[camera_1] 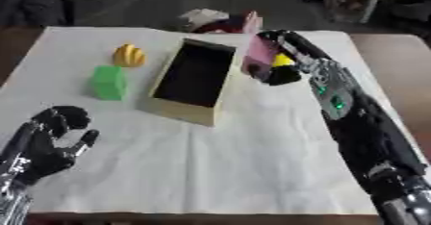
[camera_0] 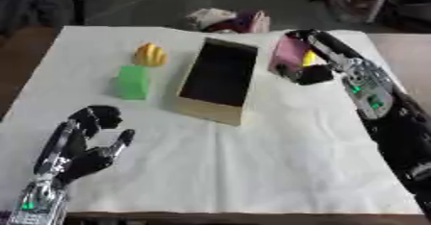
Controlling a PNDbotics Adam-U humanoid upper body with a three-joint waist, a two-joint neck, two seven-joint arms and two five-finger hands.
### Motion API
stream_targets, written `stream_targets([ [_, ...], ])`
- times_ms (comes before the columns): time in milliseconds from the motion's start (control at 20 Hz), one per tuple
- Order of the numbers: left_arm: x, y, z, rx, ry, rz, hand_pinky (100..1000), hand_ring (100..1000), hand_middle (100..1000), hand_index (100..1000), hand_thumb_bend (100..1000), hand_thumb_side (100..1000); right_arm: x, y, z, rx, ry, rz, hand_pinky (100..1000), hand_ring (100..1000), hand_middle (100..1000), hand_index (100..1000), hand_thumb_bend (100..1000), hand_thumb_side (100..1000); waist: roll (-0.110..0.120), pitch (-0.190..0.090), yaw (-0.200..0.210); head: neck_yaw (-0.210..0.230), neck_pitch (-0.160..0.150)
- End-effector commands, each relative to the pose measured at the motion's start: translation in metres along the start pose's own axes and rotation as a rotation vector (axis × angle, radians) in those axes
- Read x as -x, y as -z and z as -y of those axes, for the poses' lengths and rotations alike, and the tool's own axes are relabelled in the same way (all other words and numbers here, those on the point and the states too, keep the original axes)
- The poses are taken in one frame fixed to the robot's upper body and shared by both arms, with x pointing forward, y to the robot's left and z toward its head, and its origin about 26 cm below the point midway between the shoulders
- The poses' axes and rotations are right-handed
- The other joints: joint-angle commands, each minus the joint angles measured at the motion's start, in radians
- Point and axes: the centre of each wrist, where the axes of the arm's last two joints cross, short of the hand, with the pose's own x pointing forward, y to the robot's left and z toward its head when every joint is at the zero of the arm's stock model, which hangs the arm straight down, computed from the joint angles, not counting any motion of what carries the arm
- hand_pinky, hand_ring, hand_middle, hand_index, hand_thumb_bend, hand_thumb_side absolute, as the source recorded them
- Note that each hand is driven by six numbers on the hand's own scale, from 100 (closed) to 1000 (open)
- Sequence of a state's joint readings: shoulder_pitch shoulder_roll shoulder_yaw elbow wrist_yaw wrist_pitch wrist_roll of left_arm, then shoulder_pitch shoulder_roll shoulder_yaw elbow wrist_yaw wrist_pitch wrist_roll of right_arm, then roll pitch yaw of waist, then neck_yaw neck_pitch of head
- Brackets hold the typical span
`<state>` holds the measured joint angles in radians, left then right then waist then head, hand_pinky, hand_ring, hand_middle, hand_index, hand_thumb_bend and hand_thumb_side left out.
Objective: Pick up objects on the table and place them in the box.
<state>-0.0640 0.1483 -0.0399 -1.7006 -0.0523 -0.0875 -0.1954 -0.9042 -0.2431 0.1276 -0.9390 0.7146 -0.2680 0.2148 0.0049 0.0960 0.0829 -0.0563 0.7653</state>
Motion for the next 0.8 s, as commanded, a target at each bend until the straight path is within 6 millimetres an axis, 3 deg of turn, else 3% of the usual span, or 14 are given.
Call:
stream_targets([
  [50,-0.007,0.005,0.001,0.02,0.0,0.031,739,673,624,690,435,100,-0.011,0.016,0.005,0.006,-0.018,-0.004,732,599,525,783,191,291,0.003,-0.006,0.015,-0.037,0.004],
  [300,-0.009,0.008,0.004,0.039,-0.003,0.039,739,673,624,690,434,100,-0.017,0.028,-0.016,-0.043,-0.016,-0.049,740,623,562,820,213,331,0.004,0.002,0.046,-0.078,-0.004],
  [400,-0.009,0.008,0.004,0.042,-0.005,0.042,739,673,624,690,435,100,-0.019,0.031,-0.024,-0.08,-0.031,-0.064,754,663,617,865,252,373,0.004,0.003,0.051,-0.088,-0.008],
  [650,-0.009,0.008,0.004,0.044,-0.005,0.041,739,672,624,691,435,100,-0.021,0.032,-0.031,-0.176,-0.107,-0.07,835,811,833,970,483,502,0.0,0.001,0.05,-0.095,-0.014],
  [800,-0.009,0.008,0.004,0.042,-0.004,0.04,739,672,624,691,435,100,-0.023,0.032,-0.021,-0.167,-0.164,-0.056,852,841,884,981,524,523,-0.003,0.0,0.047,-0.098,-0.018],
])
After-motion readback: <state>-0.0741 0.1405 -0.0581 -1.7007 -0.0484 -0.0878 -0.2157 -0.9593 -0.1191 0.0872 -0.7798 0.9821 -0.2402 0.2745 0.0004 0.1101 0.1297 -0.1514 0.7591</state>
